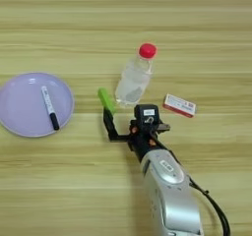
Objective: Move the objects on the table
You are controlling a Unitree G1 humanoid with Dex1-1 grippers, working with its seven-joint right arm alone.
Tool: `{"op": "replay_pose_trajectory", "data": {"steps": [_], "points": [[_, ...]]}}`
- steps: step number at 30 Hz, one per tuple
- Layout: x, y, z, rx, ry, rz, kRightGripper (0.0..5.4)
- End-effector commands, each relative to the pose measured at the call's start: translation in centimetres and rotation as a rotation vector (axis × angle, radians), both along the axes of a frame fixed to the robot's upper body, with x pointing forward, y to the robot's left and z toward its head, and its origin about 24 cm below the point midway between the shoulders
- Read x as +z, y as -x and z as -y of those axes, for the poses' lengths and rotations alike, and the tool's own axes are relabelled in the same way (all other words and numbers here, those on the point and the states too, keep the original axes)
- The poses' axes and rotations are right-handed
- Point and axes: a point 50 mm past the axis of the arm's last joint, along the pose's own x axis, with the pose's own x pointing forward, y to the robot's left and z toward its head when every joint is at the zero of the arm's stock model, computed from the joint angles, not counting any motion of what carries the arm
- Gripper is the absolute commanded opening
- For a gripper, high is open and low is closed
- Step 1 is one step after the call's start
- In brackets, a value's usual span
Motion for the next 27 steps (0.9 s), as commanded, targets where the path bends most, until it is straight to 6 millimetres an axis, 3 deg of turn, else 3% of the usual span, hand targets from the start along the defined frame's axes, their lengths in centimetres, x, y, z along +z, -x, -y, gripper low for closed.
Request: {"op": "replay_pose_trajectory", "data": {"steps": [1,27], "points": [[2.2,-0.9,-0.2,0.024,0.024,0.107,5.36],[0.1,-3.3,-2.6,0.113,-0.003,0.047,5.36]]}}
